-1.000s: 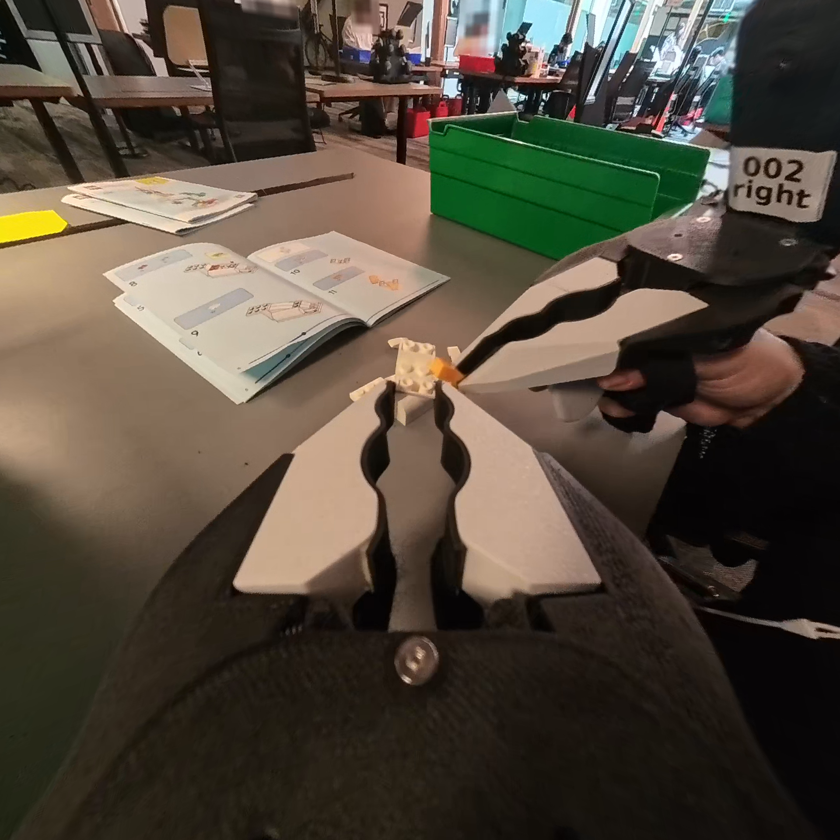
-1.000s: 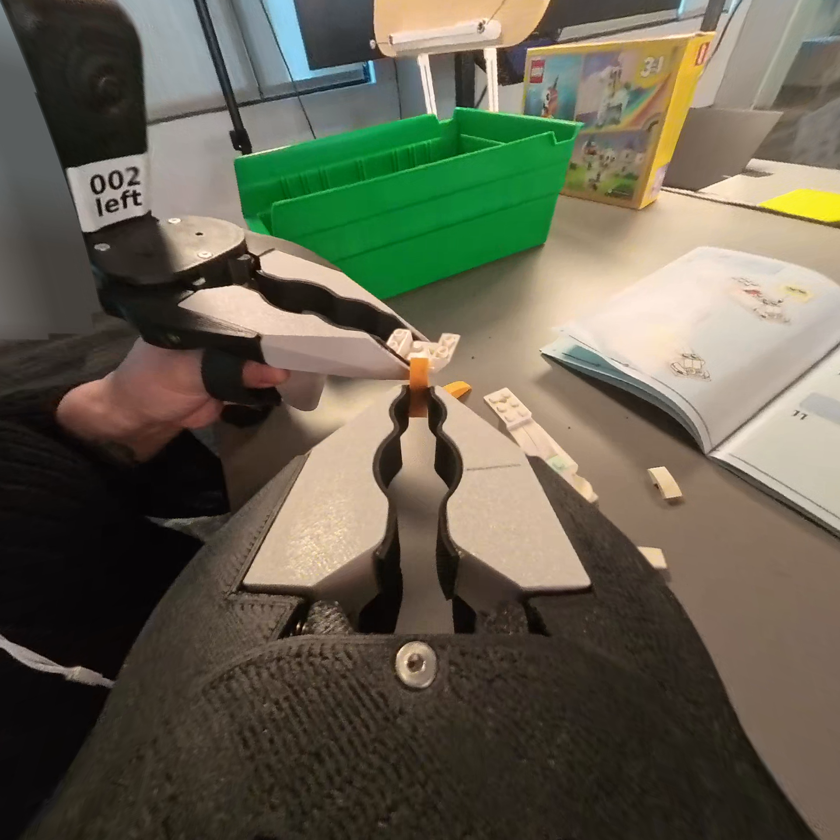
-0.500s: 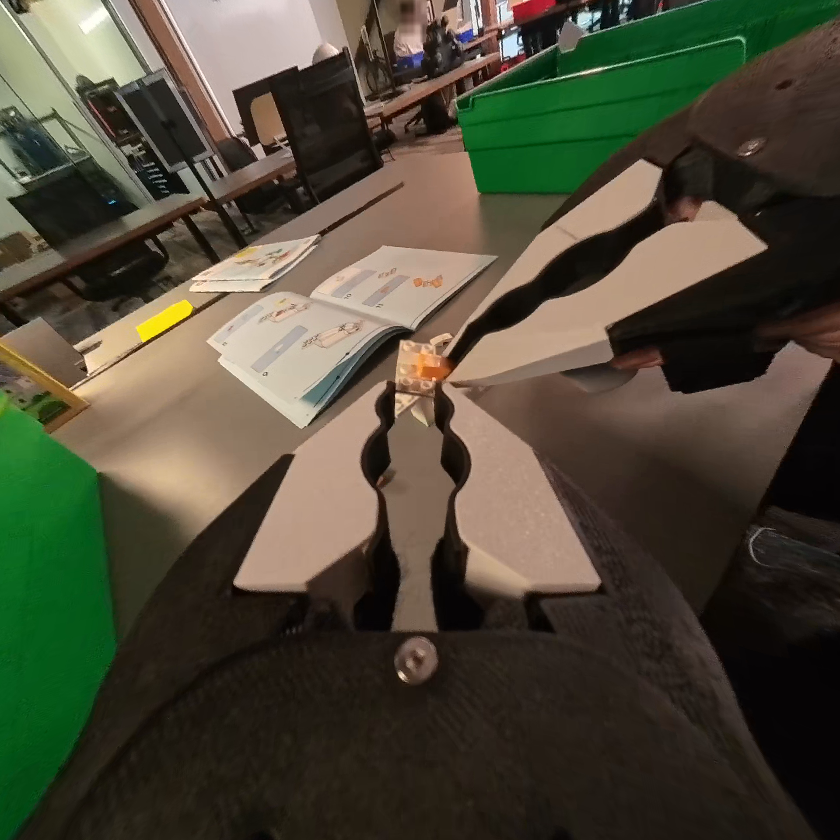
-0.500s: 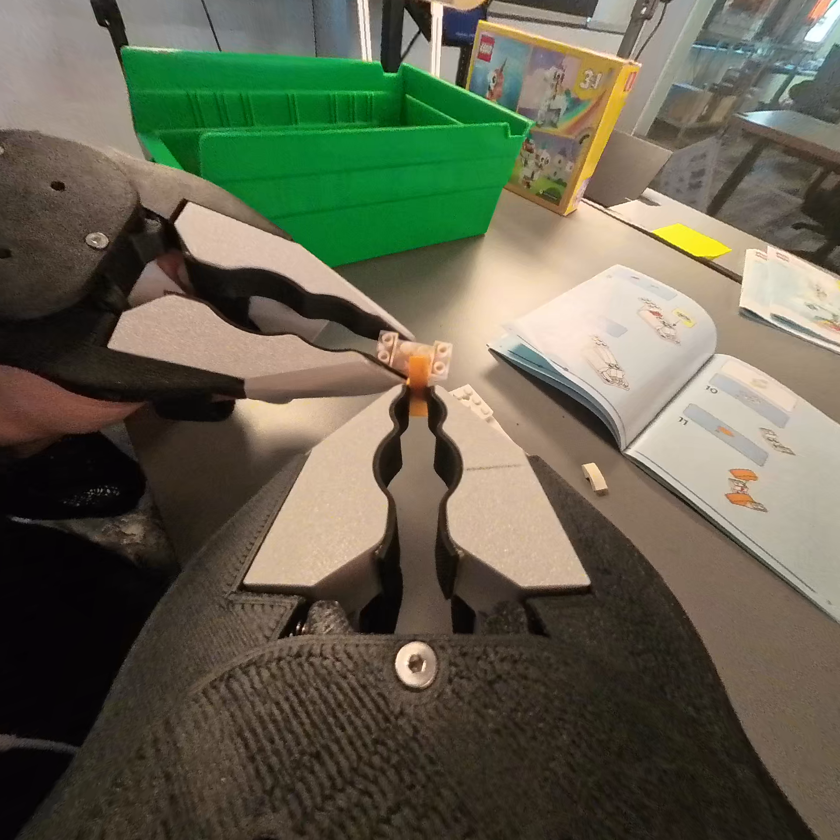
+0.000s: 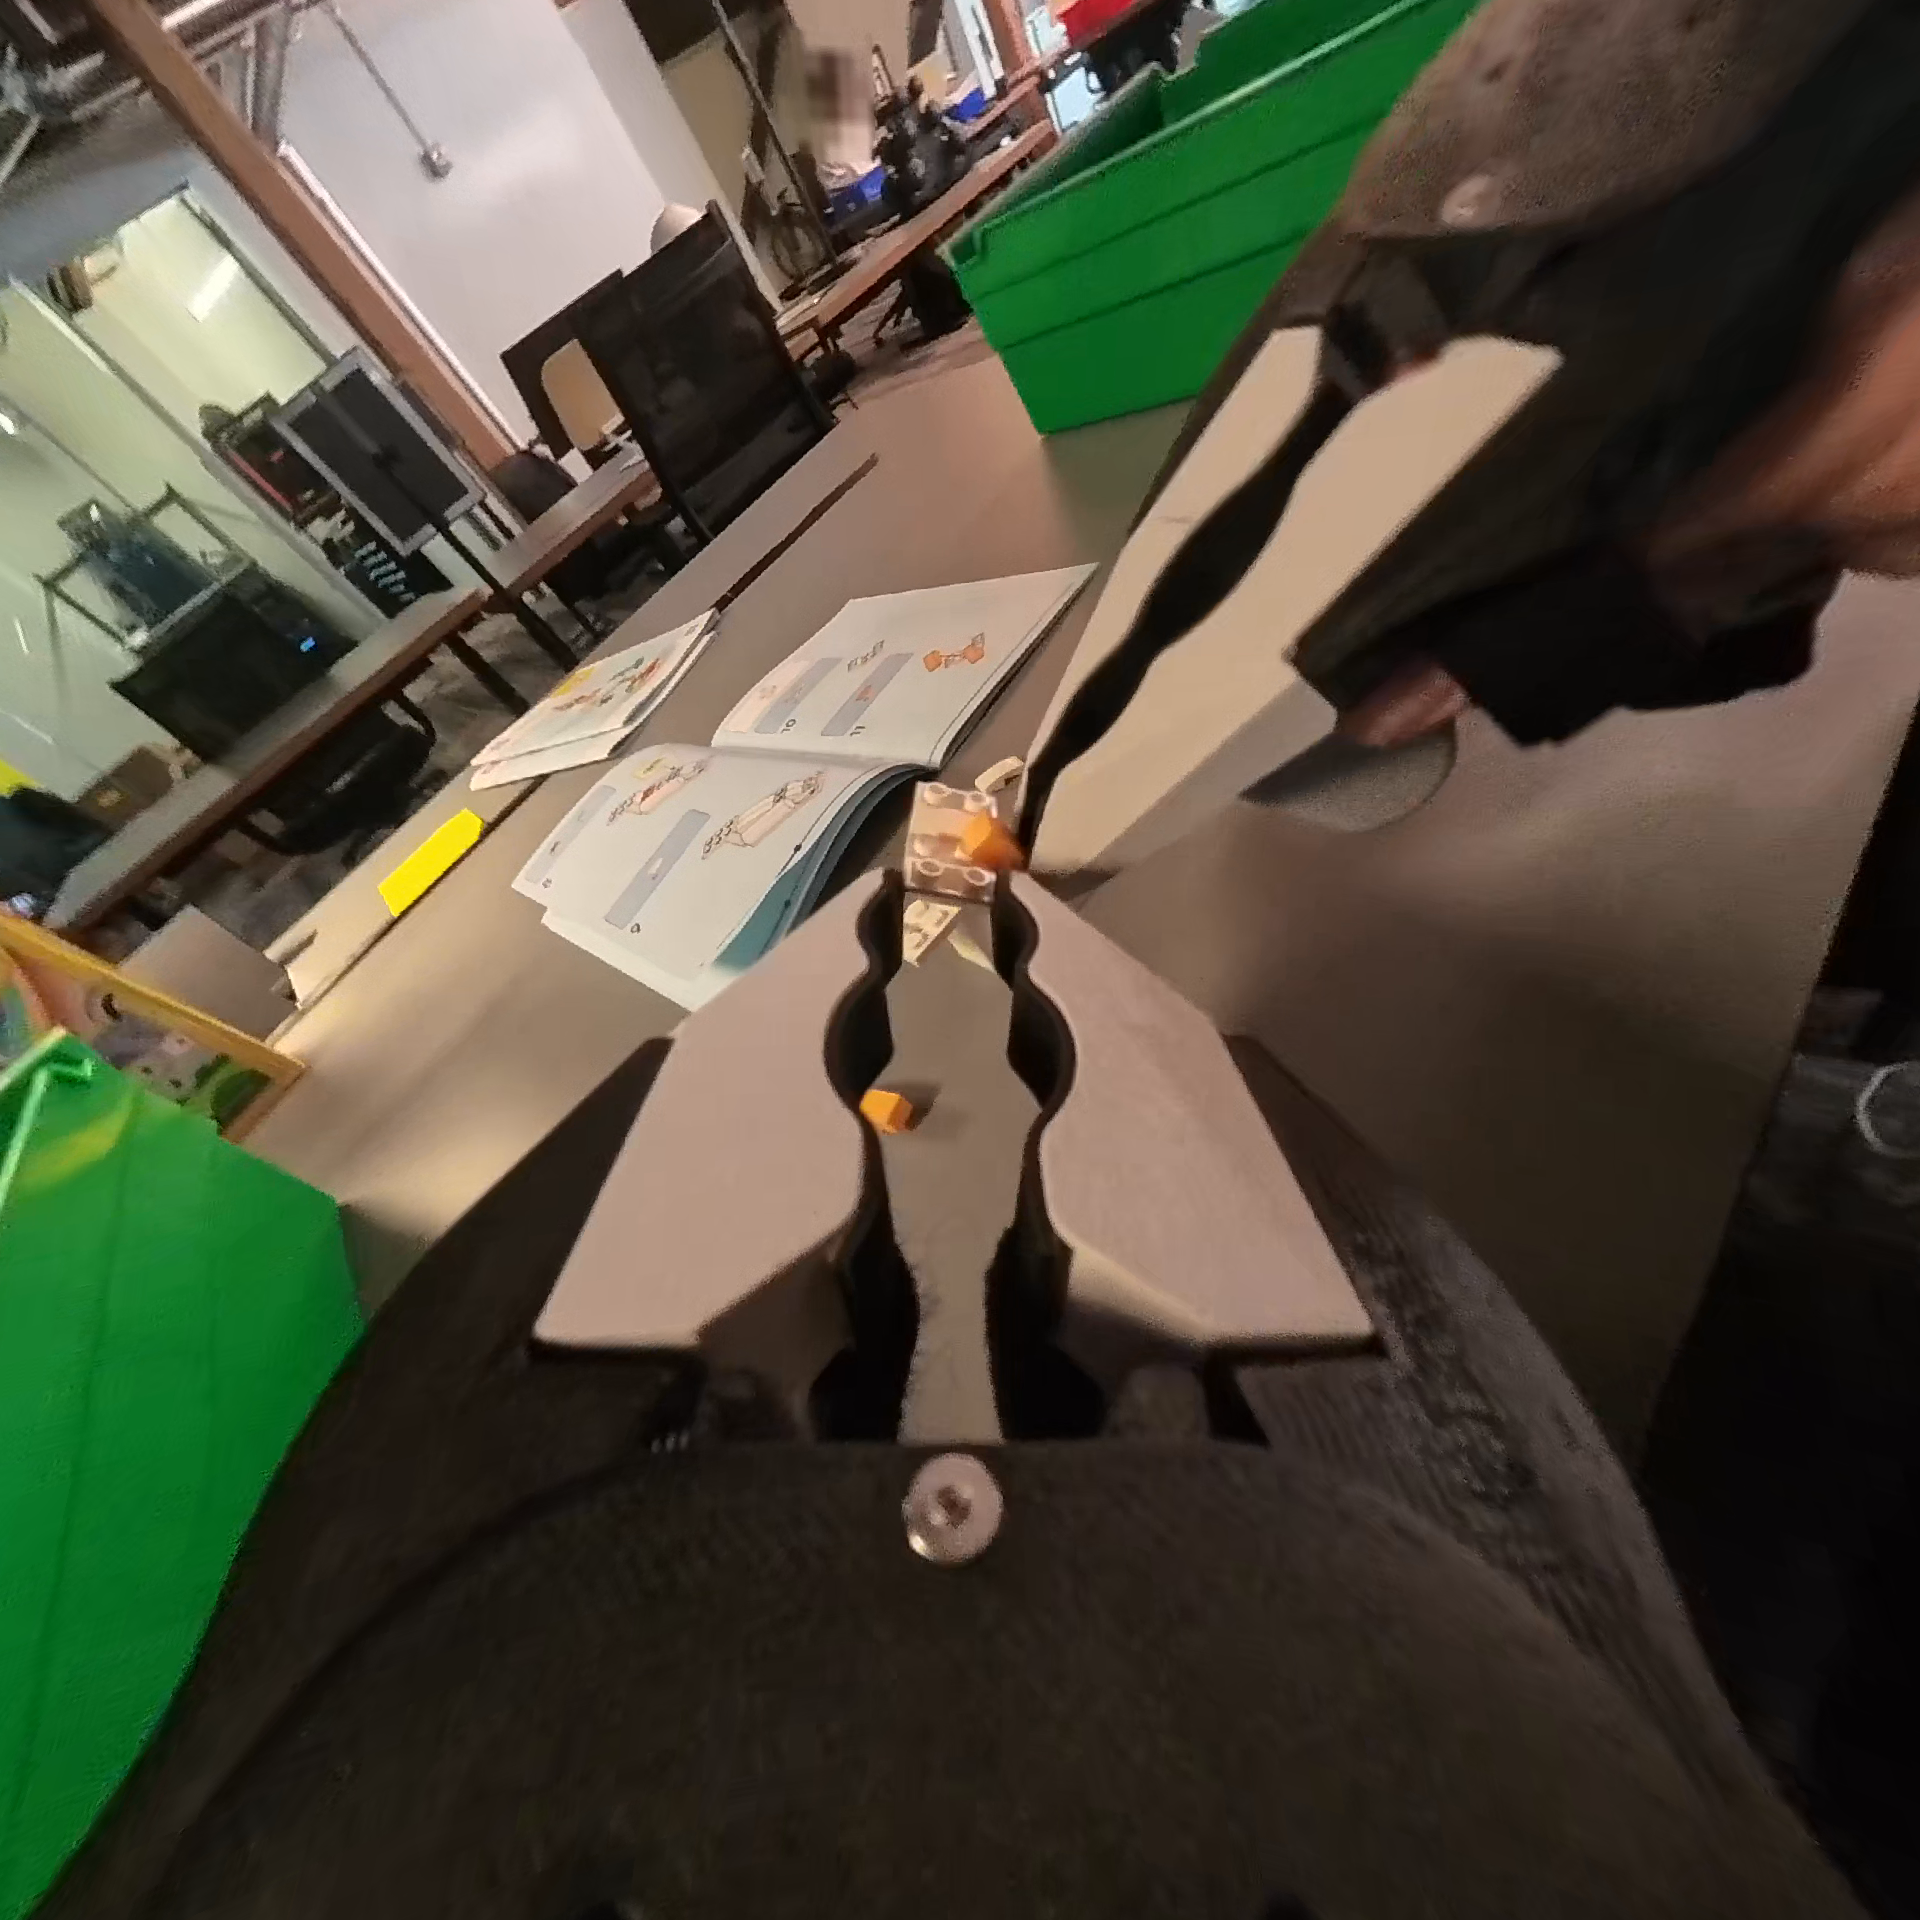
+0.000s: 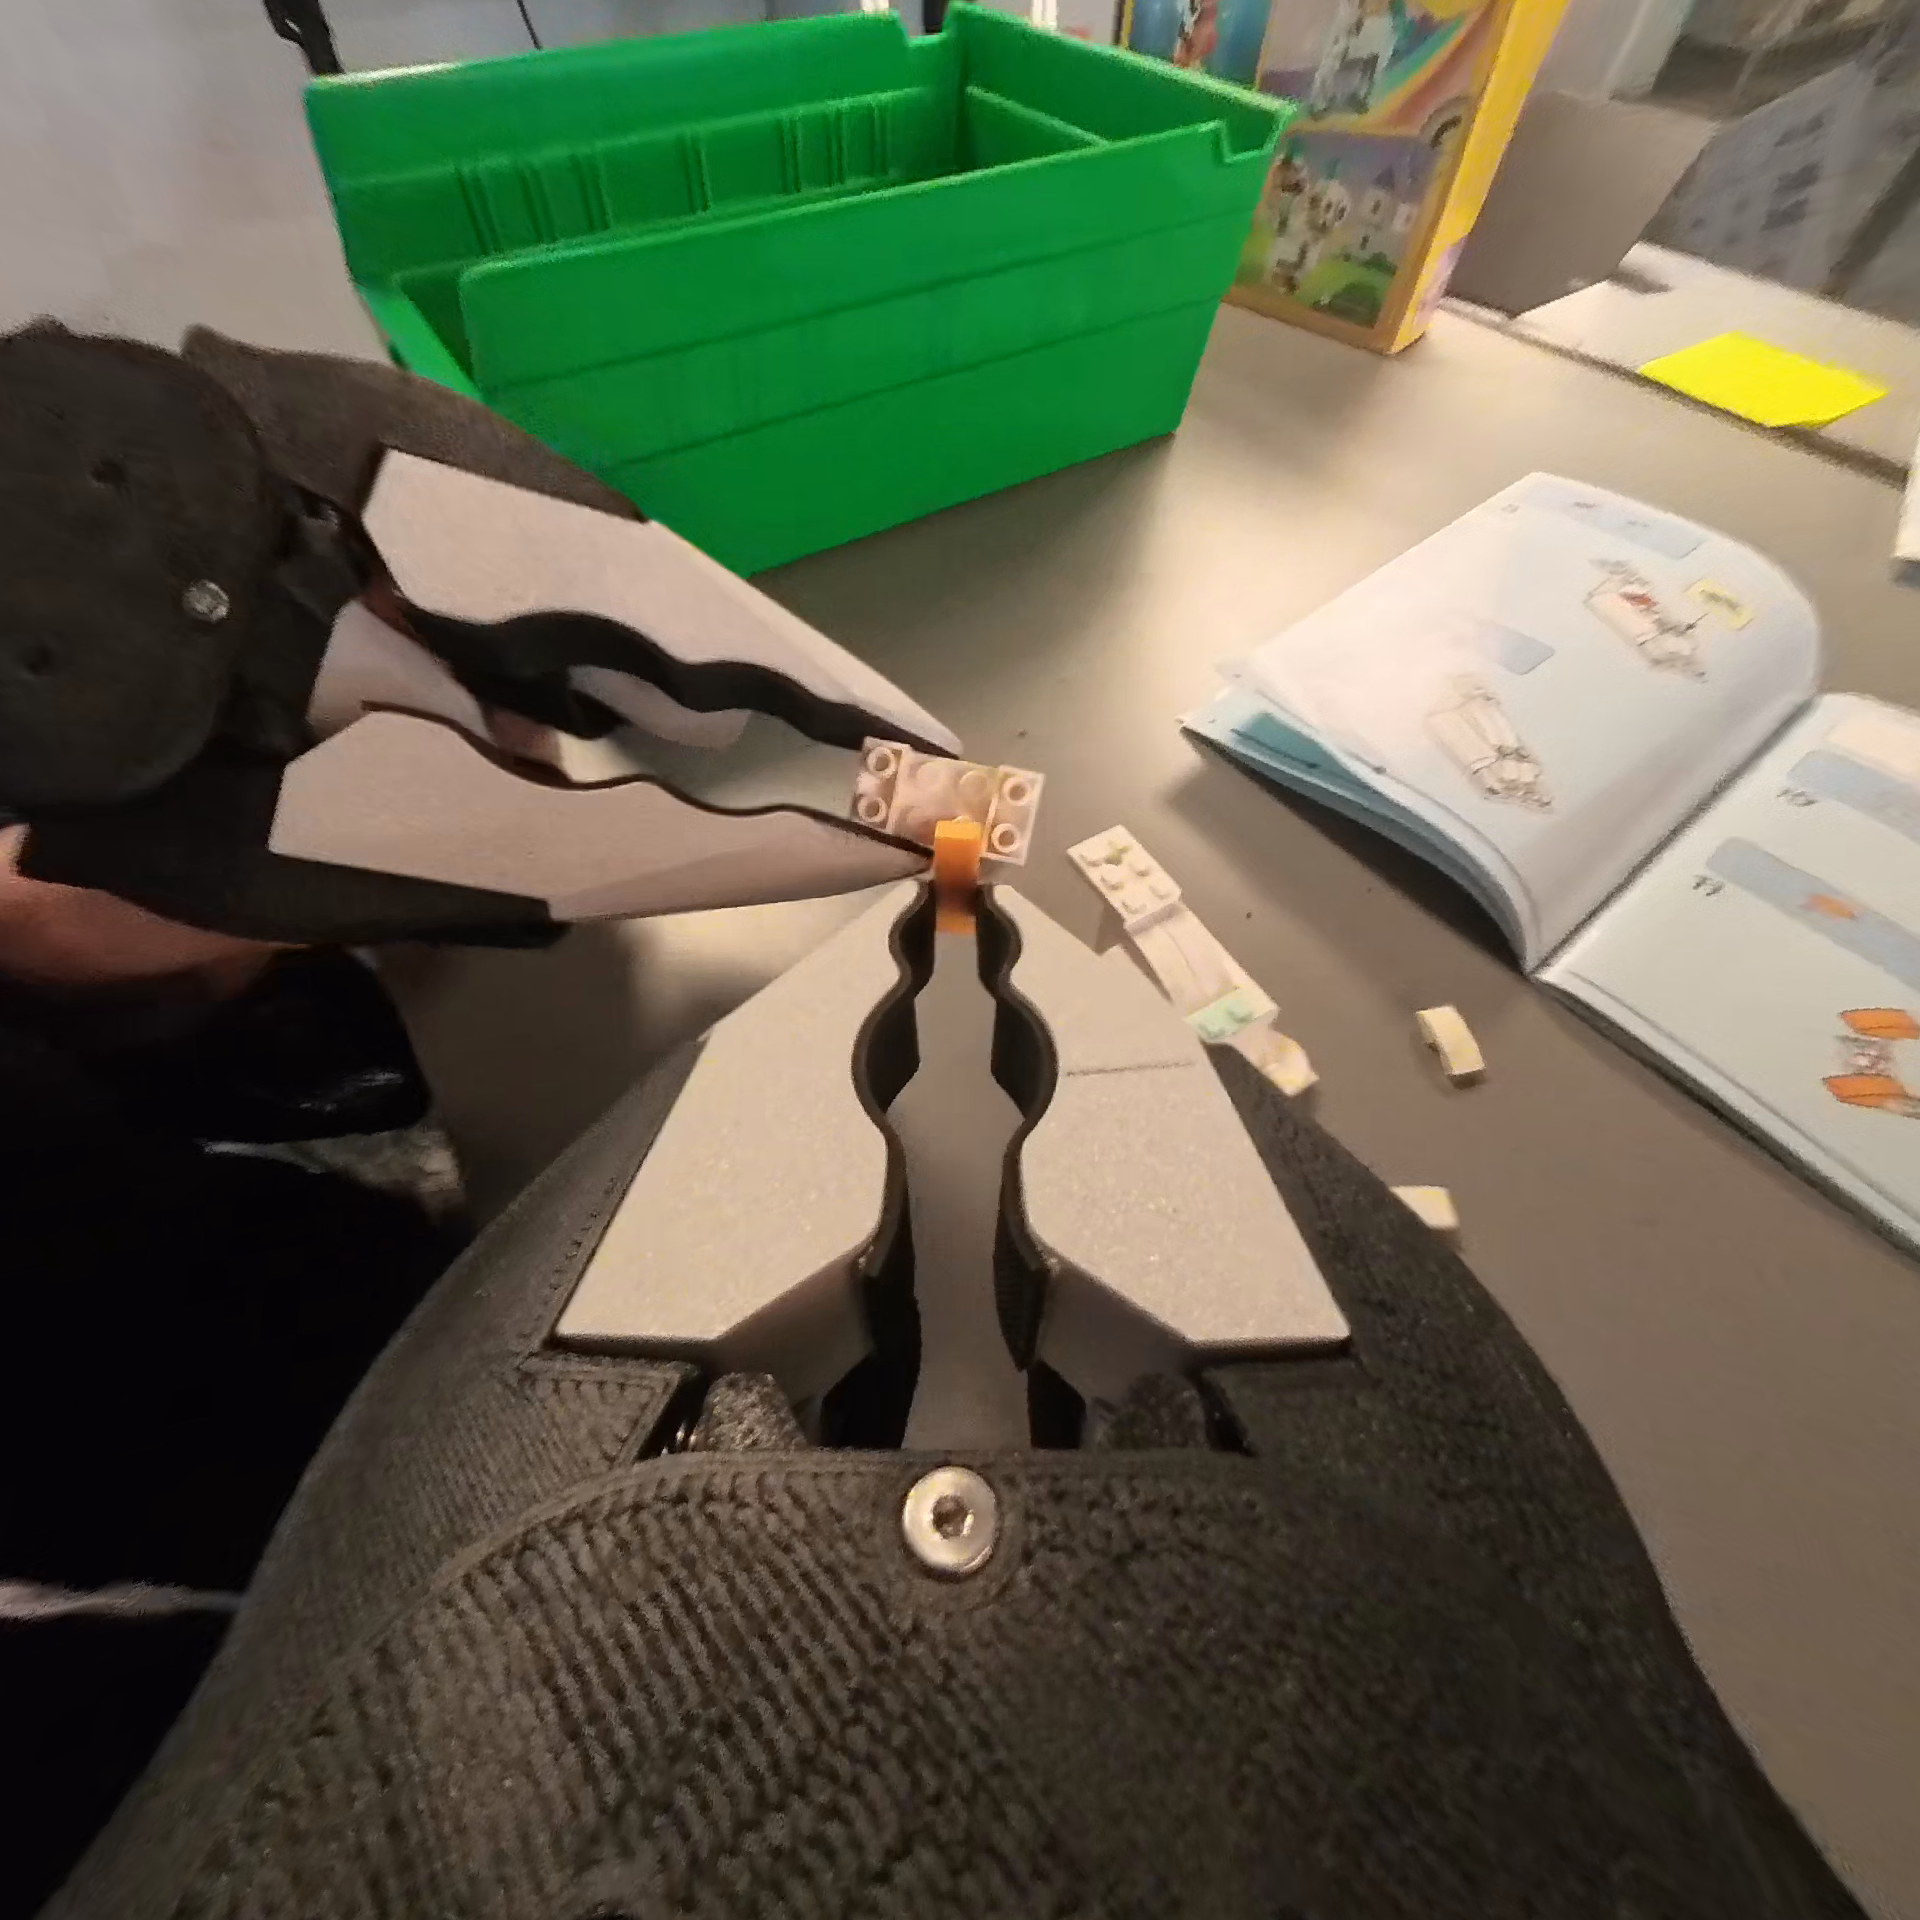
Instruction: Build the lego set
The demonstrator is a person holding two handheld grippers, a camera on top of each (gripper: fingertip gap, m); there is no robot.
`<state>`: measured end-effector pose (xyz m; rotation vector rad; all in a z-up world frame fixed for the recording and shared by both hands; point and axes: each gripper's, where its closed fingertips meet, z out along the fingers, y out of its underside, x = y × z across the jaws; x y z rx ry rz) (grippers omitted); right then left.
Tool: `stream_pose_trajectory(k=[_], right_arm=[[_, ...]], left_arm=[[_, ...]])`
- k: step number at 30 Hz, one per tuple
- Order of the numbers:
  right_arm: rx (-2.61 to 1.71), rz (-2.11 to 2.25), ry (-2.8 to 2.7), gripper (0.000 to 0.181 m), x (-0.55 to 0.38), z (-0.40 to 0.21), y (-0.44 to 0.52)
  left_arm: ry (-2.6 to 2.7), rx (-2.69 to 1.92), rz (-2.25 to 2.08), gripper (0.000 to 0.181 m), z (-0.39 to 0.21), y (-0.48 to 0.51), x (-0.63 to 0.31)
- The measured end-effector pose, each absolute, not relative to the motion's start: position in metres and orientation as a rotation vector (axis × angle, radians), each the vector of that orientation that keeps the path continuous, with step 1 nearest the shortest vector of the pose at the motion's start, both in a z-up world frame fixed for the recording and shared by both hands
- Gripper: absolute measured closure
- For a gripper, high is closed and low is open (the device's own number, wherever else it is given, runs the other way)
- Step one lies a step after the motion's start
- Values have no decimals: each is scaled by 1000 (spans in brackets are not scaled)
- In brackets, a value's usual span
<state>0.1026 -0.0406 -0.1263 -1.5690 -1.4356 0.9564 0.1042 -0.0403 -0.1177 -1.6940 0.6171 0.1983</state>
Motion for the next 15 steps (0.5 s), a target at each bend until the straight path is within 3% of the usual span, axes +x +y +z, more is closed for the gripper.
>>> stream_pose_trajectory(k=[4, 15], right_arm=[[-1682, 1117, -1450, 176, 104, -132, -44], [-1764, 1013, -1486, 176, 104, -147, -38]], left_arm=[[774, -1658, 350, 166, -123, -42, 107], [957, -1614, 604, 166, -135, -36, 108]])
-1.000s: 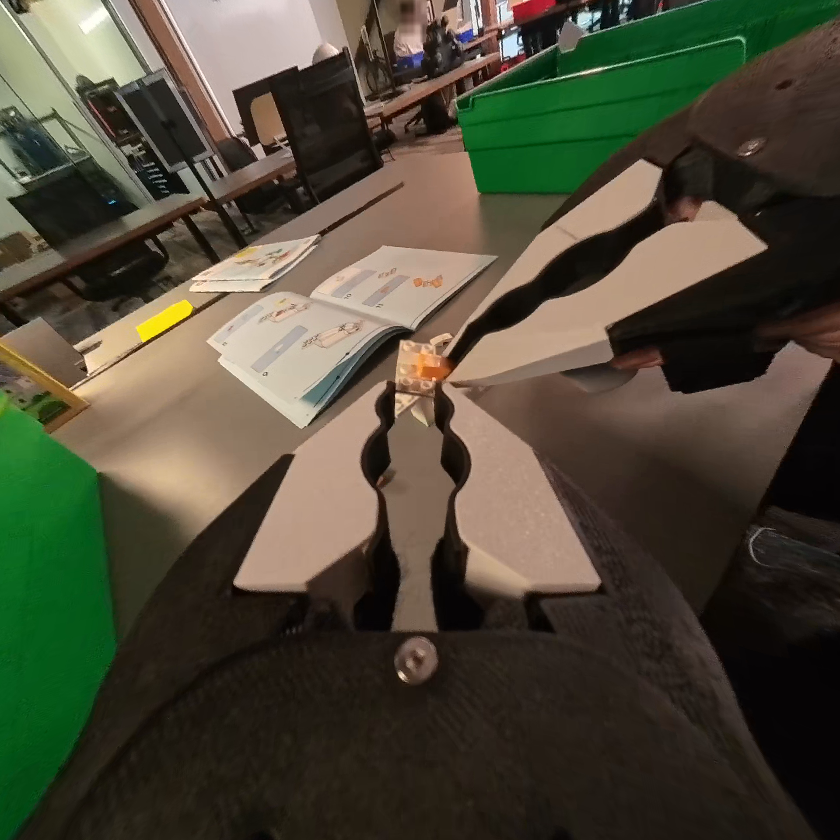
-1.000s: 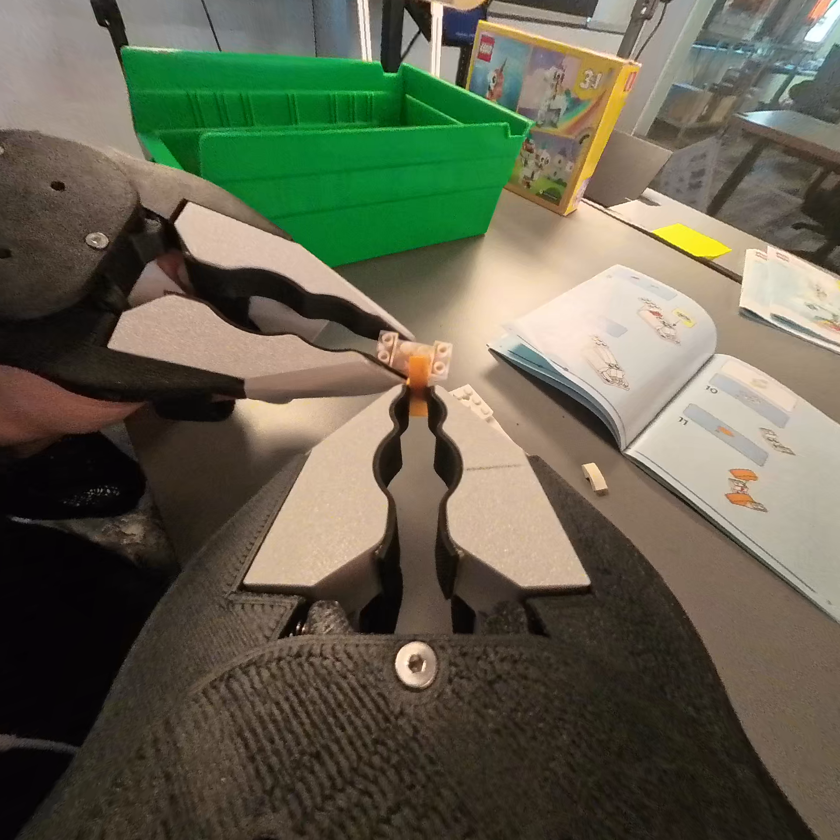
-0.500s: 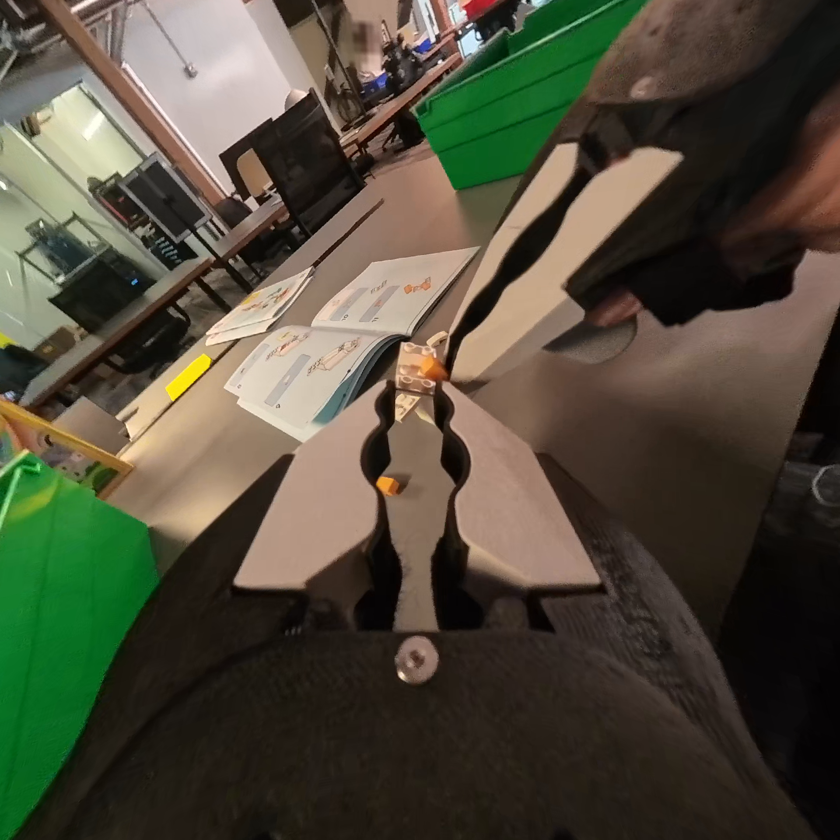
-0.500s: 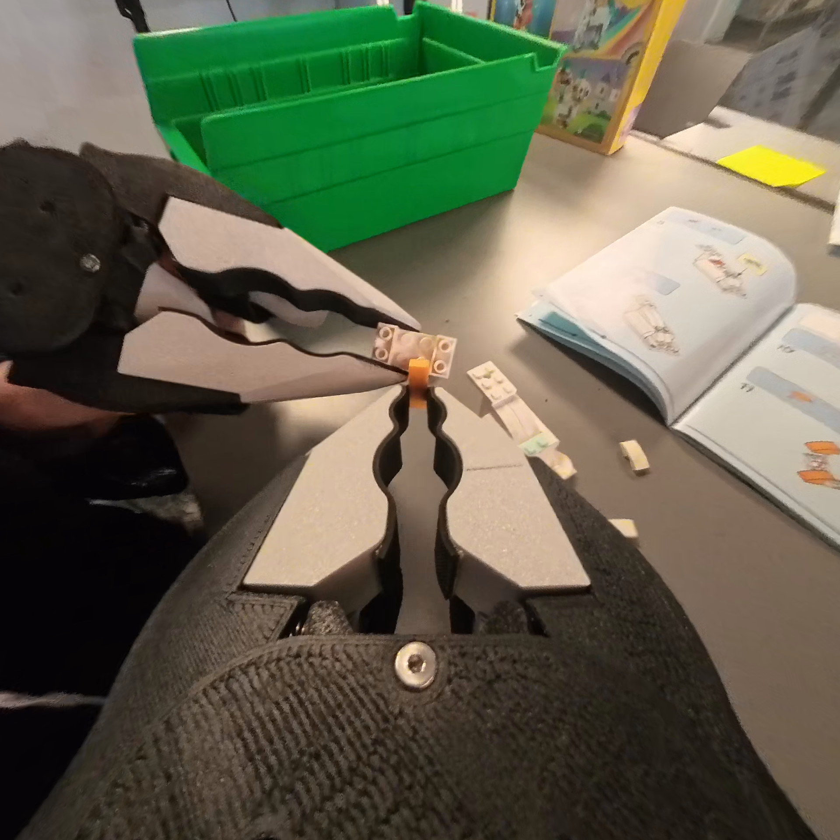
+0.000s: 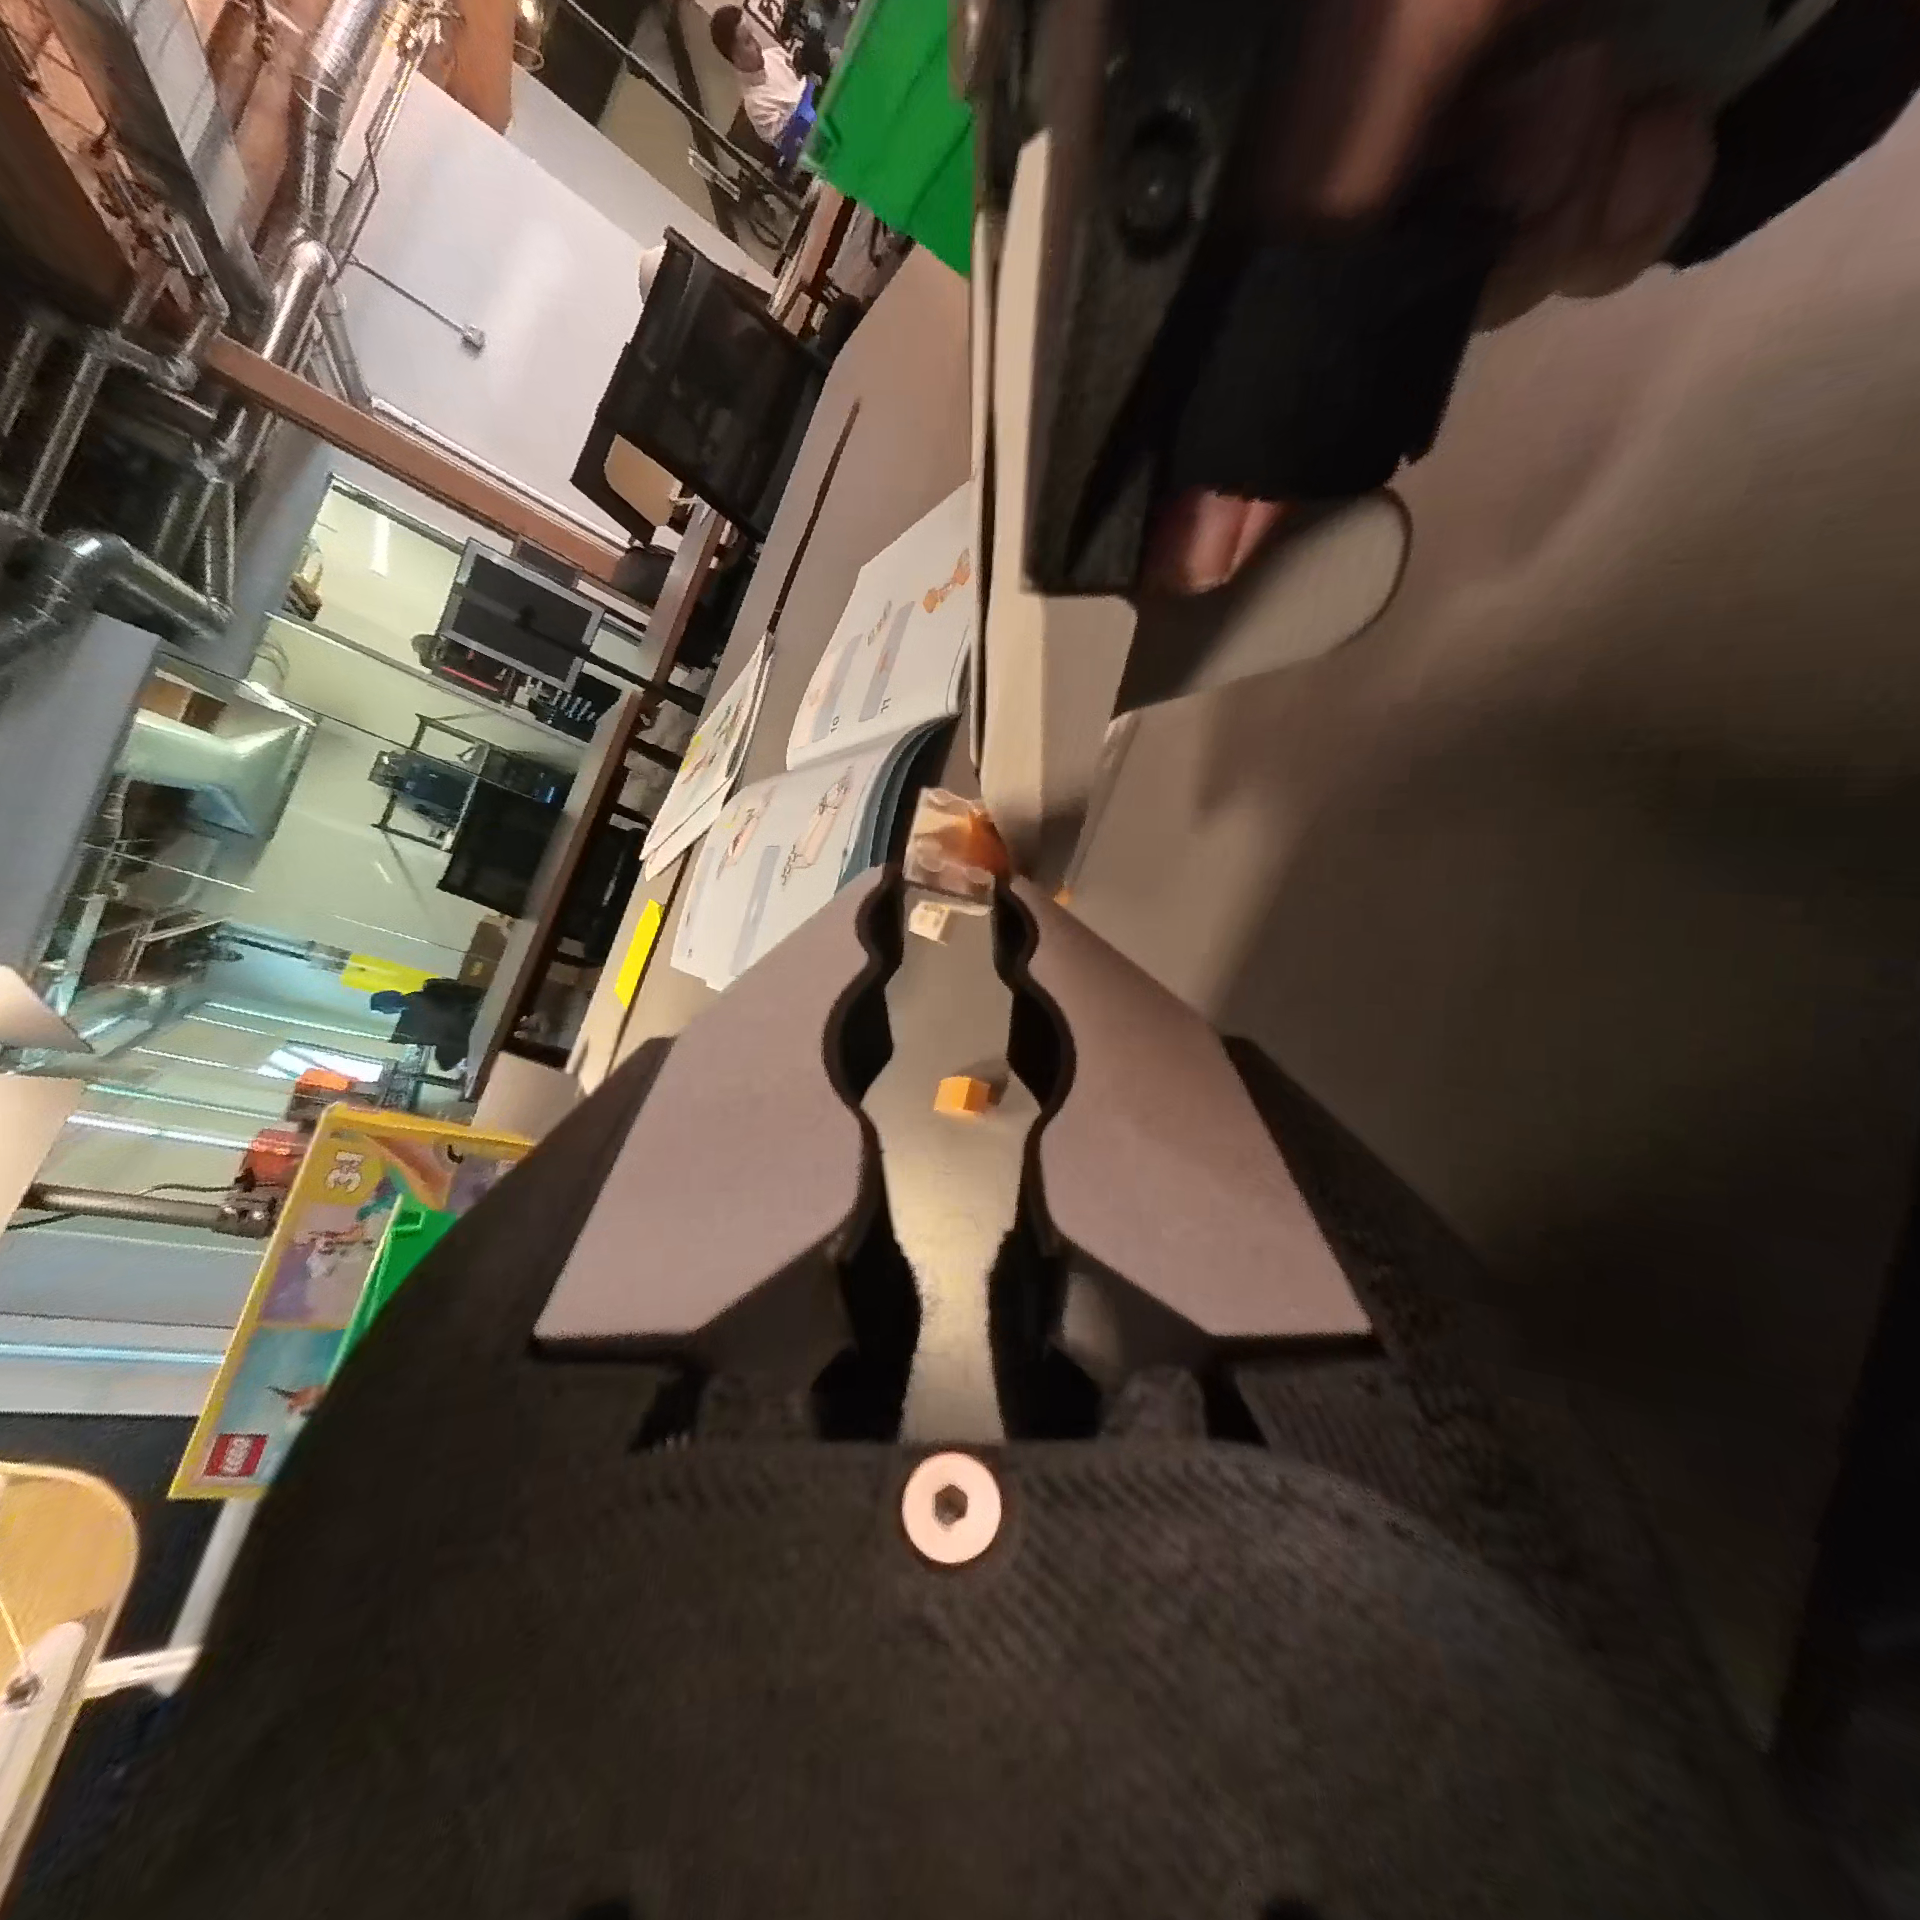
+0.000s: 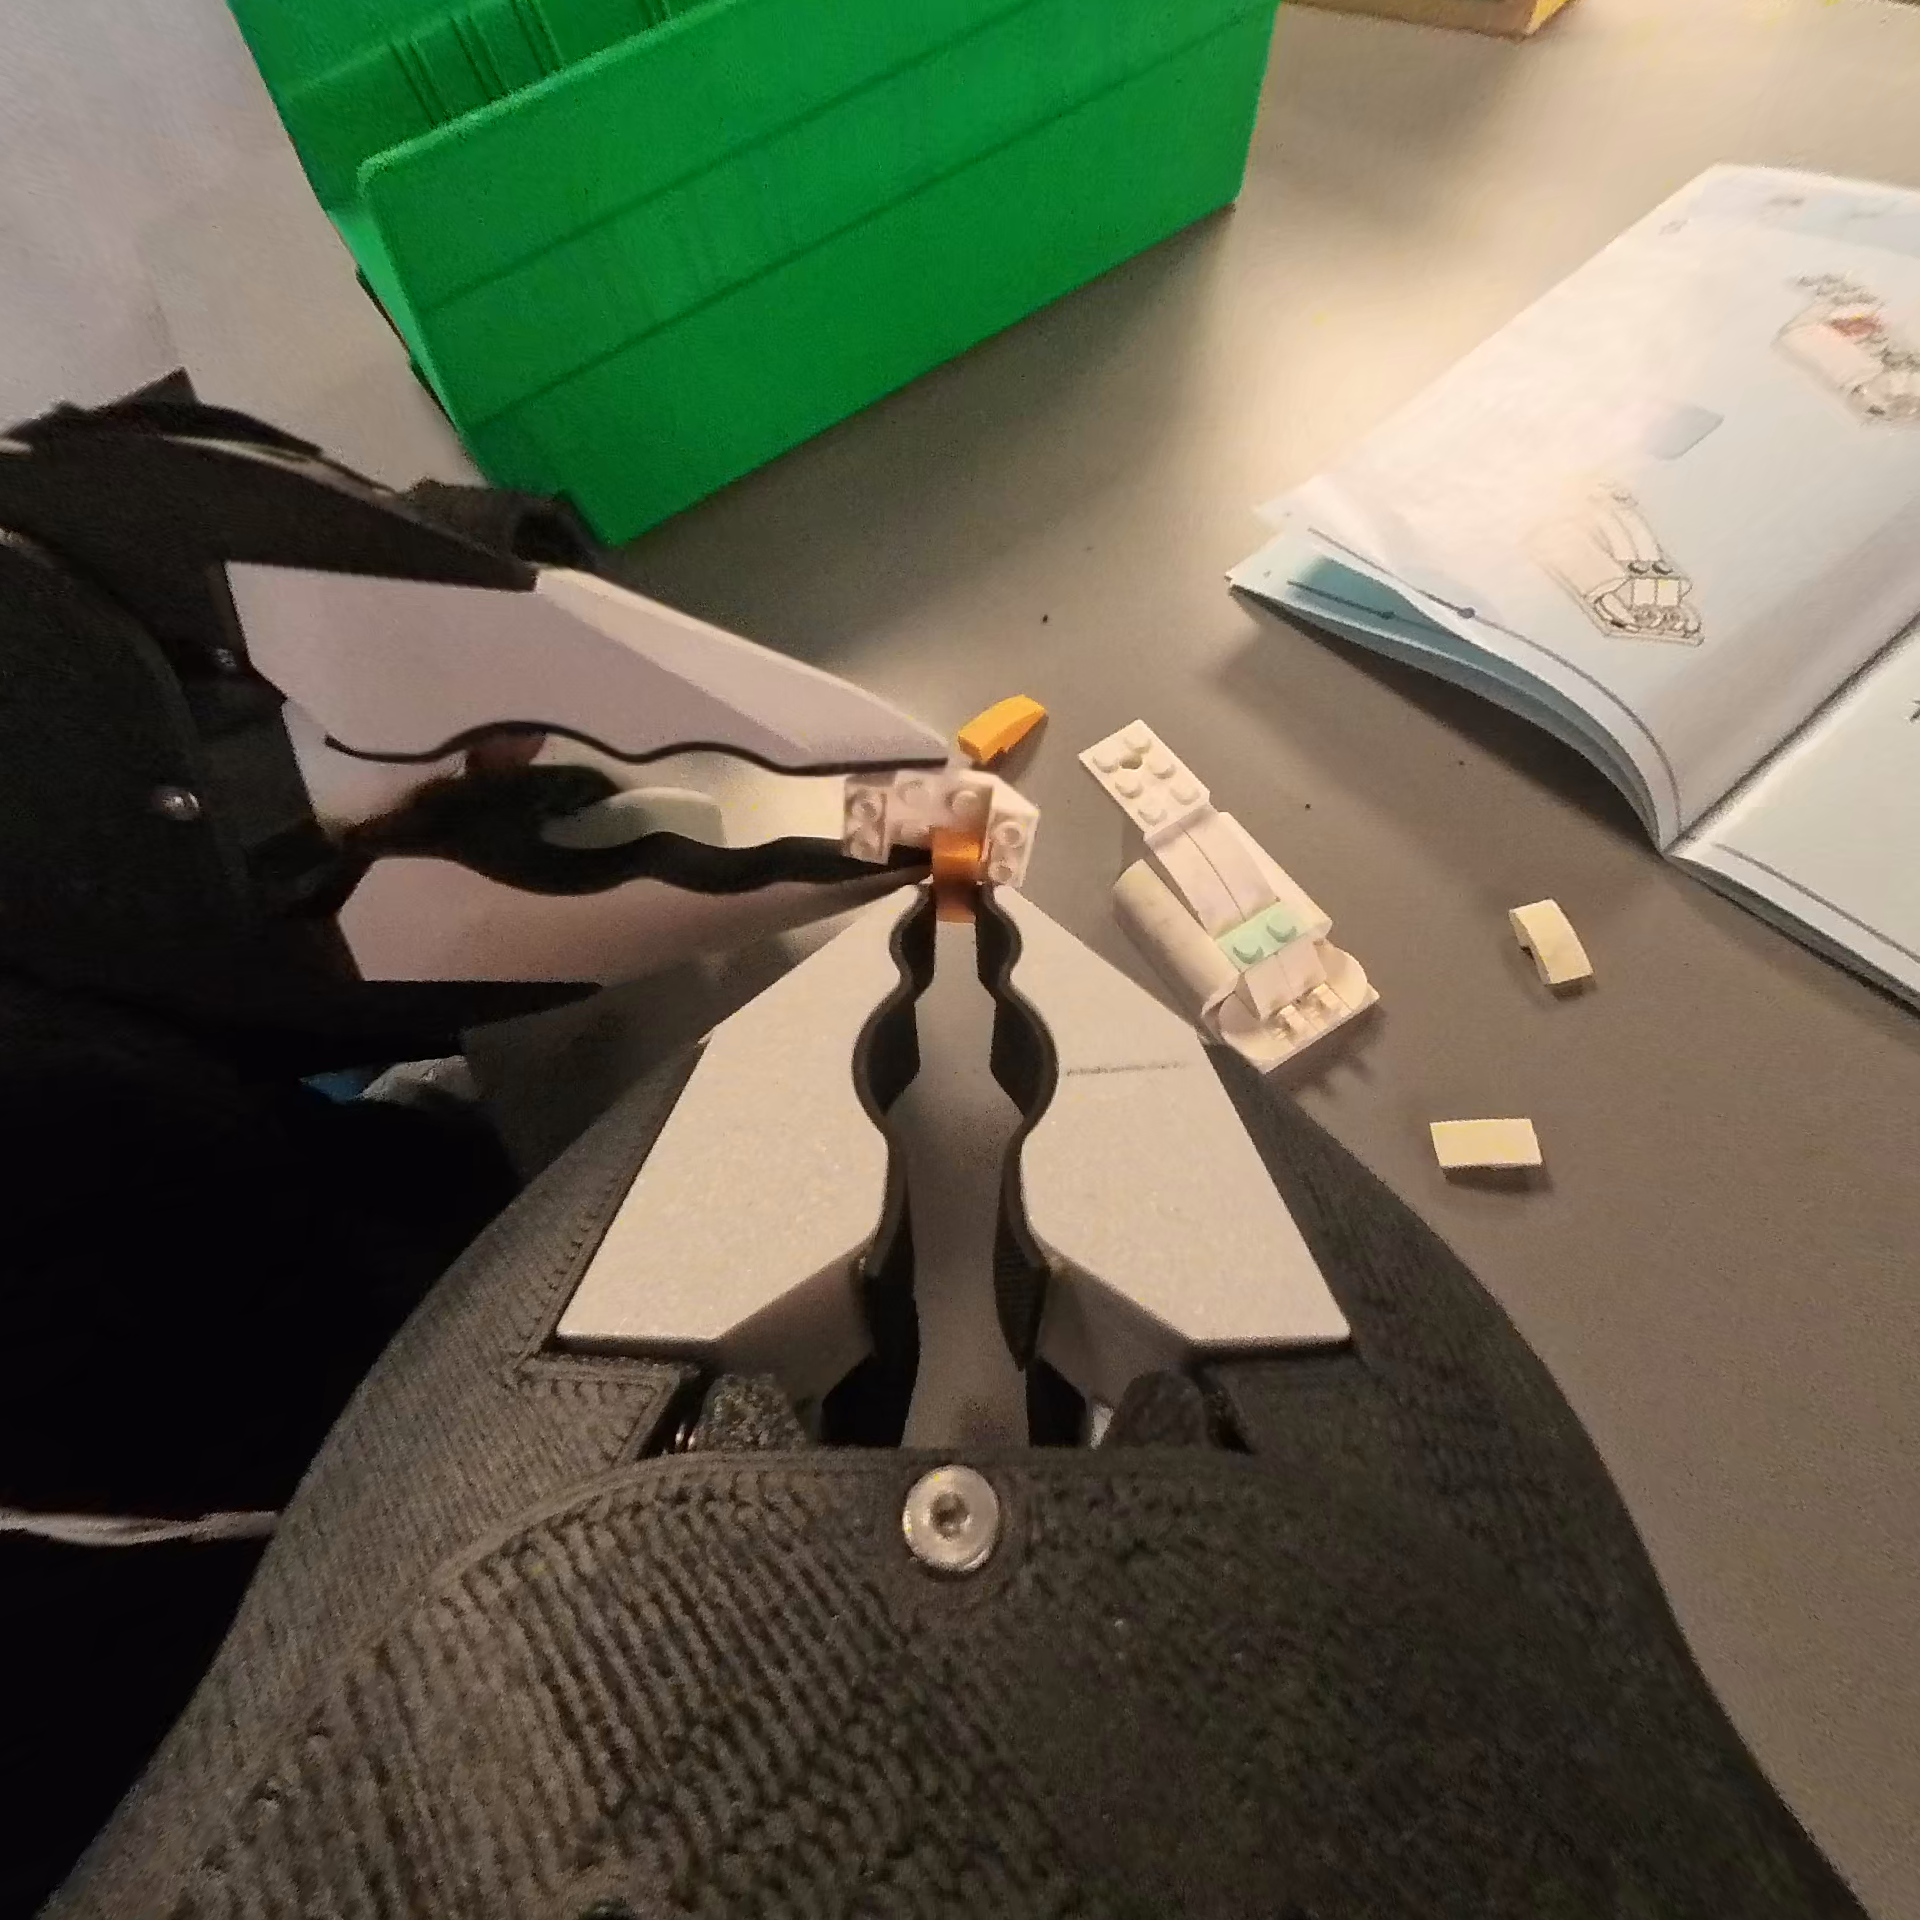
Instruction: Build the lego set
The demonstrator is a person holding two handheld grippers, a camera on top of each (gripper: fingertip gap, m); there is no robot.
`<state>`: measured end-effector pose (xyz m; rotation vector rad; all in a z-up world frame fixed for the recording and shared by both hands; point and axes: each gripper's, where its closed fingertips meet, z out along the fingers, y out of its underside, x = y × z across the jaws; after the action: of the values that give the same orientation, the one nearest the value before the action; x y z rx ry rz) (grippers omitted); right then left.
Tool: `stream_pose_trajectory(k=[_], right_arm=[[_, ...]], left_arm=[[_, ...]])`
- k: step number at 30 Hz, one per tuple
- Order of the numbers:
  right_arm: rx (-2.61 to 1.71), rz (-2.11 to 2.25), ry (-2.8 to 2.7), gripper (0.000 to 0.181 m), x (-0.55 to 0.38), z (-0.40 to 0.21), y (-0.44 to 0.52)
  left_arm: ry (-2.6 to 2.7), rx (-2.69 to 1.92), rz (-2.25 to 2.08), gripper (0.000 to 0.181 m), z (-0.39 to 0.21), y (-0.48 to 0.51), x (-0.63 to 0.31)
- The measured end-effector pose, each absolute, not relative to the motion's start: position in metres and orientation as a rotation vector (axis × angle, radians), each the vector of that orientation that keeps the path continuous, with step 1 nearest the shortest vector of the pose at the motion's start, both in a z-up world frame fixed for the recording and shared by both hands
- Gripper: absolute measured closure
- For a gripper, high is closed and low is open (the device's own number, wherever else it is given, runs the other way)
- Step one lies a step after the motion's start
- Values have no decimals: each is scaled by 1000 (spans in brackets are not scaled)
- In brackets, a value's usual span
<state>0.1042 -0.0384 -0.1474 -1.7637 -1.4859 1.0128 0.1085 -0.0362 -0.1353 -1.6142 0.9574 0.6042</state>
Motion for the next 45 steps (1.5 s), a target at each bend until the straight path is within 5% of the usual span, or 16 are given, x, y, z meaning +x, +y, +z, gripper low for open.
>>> stream_pose_trajectory(k=[32, 45], right_arm=[[-1810, 766, -1633, 176, 105, -163, -37], [-1837, 993, -1612, 176, 104, -153, -40]], left_arm=[[1051, -1580, 752, 165, -147, -34, 109], [985, -1561, 725, 165, -138, -36, 105]])
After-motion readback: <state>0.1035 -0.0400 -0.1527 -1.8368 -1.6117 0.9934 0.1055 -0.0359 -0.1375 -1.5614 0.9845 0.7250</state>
